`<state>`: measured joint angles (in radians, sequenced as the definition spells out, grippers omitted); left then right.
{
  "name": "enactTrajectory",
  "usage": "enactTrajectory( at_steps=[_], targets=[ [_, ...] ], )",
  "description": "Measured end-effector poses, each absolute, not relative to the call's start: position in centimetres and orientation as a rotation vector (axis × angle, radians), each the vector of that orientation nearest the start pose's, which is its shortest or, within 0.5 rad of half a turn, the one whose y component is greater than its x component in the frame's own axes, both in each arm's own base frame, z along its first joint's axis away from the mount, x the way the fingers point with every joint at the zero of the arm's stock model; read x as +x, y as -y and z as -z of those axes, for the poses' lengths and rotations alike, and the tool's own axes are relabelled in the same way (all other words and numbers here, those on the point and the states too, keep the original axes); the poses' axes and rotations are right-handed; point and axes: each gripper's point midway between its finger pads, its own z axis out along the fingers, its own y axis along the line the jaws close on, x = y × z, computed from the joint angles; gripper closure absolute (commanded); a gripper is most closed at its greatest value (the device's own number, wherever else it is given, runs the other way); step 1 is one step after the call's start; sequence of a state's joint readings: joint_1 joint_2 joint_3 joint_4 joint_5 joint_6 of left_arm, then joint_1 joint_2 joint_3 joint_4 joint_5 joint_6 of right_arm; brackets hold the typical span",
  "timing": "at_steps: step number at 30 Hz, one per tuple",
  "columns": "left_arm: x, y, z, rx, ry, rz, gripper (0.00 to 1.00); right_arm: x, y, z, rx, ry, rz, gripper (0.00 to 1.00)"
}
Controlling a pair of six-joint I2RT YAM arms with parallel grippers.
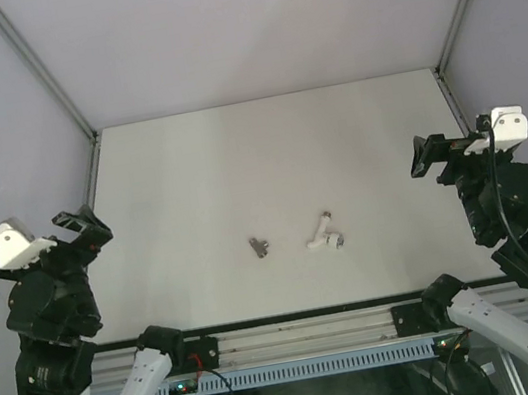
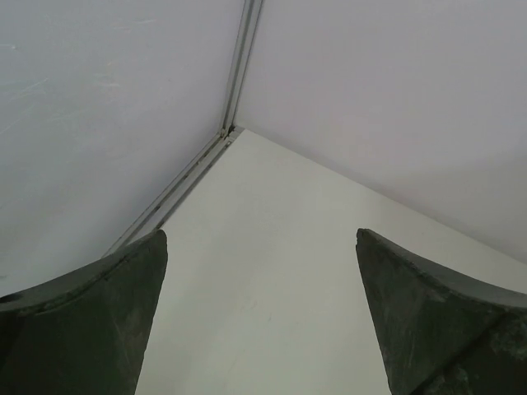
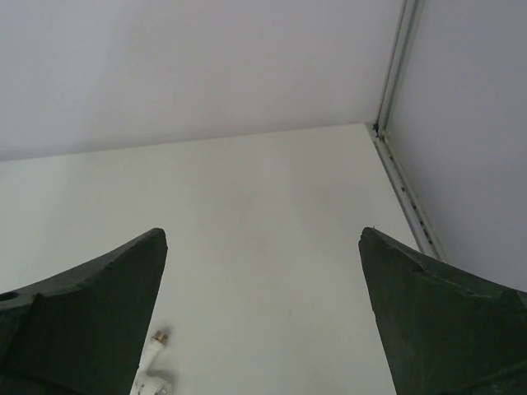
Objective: Install the water faucets
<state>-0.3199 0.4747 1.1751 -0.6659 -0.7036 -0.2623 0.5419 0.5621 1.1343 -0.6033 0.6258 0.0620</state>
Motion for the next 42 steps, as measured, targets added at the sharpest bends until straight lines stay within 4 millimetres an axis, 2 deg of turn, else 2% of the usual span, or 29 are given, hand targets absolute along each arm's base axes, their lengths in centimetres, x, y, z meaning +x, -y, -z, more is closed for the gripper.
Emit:
enactTrajectory(
  at_steps=[6, 11, 14, 19, 21, 25, 28, 33, 38, 42],
  targets=[
    [18.4, -4.7, -38.5, -0.484, -1.504, -0.061, 0.01, 22.4, -2.3, -35.9, 0.092, -1.665, -0.011, 0.0],
    [20.5, -2.6, -34.9, -0.418, -1.612, 0.013, 0.01, 23.8, -3.8, -31.8, 0.078, -1.767, -0.075, 0.01],
    [22.0, -0.7, -32.2, -0.355, -1.7, 0.08, 0.03, 25.0, -5.2, -28.8, 0.072, -1.858, -0.143, 0.03],
    [24.0, 3.6, -27.4, -0.232, -1.854, 0.213, 0.03, 26.2, -8.6, -23.4, 0.028, -2.038, -0.299, 0.04],
    [24.4, 5.3, -25.3, -0.185, -1.909, 0.271, 0.03, 26.3, -10.5, -21.1, -0.007, -2.116, -0.368, 0.05],
    [24.3, 7.9, -21.5, -0.131, -1.992, 0.373, 0.03, 25.5, -14.0, -18.4, -0.101, -2.203, -0.472, 0.05],
    [24.1, 9.0, -19.7, -0.138, -2.022, 0.436, 0.03, 24.5, -16.8, -17.3, -0.2, -2.224, -0.542, 0.06],
    [23.9, 10.0, -18.7, -0.185, -2.006, 0.52, 0.02, 22.8, -21.5, -15.4, -0.395, -2.198, -0.597, 0.06],
    [23.5, 9.4, -19.5, -0.257, -1.903, 0.552, 0.0, 20.6, -26.7, -14.2, -0.687, -2.069, -0.554, 0.05],
    [23.2, 8.5, -20.6, -0.315, -1.817, 0.558, 0.0, 20.2, -29.6, -13.5, -0.786, -1.995, -0.53, 0.1]
  ],
)
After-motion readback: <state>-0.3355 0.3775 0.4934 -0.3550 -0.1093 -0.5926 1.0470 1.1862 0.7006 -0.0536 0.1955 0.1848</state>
